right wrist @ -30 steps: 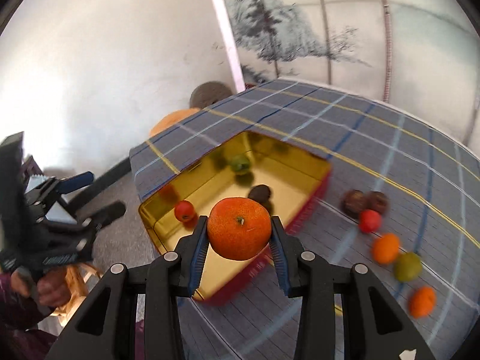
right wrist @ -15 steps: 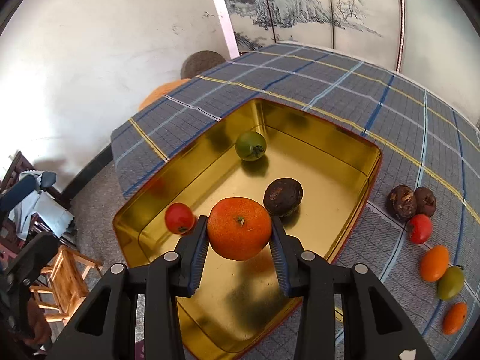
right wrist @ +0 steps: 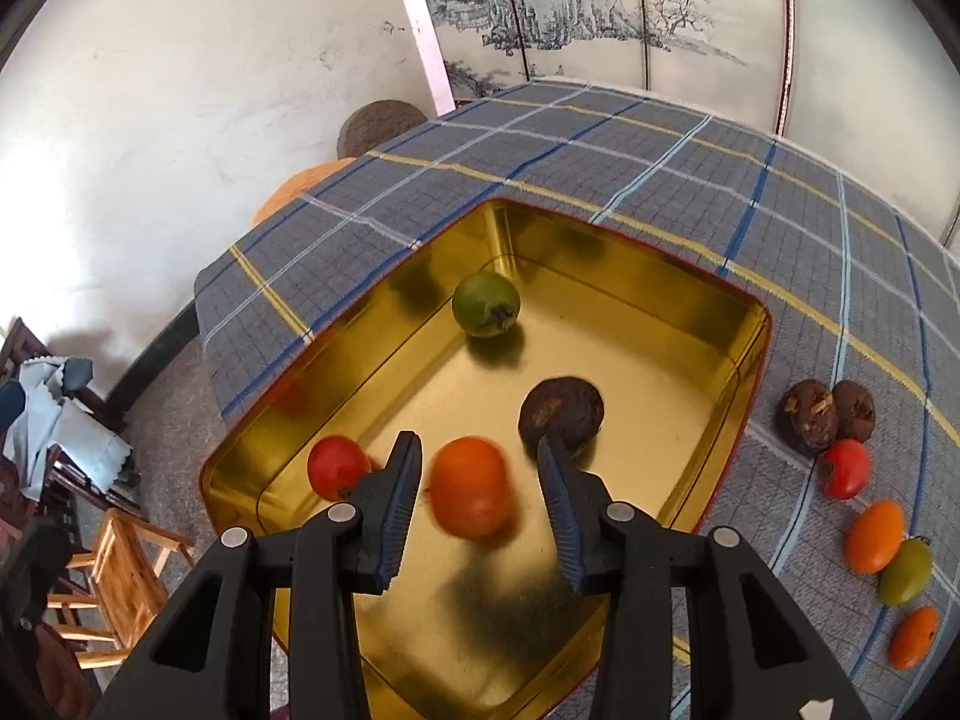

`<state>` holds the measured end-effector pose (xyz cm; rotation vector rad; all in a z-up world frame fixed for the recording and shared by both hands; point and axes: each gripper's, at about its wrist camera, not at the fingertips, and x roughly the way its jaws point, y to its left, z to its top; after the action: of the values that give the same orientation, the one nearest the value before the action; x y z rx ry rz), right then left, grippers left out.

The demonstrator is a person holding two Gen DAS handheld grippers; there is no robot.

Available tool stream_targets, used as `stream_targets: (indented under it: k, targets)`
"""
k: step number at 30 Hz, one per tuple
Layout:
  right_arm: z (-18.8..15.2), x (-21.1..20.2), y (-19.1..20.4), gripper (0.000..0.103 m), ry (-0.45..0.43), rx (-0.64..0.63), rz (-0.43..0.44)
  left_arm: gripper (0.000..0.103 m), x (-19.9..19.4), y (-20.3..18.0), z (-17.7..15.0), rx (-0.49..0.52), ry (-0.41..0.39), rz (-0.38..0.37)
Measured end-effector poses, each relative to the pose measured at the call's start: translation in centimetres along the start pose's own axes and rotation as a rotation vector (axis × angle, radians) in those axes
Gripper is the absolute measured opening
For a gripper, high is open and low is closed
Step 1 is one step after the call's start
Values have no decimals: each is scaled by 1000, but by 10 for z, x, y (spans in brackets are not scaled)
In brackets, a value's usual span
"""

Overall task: Organize fruits
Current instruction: 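Carry the orange in the right gripper over the tin and release it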

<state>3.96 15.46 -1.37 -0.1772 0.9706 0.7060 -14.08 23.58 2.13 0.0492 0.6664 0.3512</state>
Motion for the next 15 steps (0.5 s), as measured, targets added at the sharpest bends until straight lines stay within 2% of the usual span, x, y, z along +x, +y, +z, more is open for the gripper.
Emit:
stream_targets:
  k: [4, 9, 11, 15]
  targets:
    - [3, -7, 5, 40, -27, -7, 0, 99, -2, 0, 1, 3, -4, -6]
    - [-4, -35, 10, 60, -119, -18, 24, 99, -5, -1, 2, 17, -11, -24]
    - [-13, -50, 8, 65, -159, -23, 14, 99, -8, -1, 2, 27, -18, -64]
    - [-49, -87, -24, 65, -230, 7, -61, 99, -13, -6, 4, 35, -16, -152]
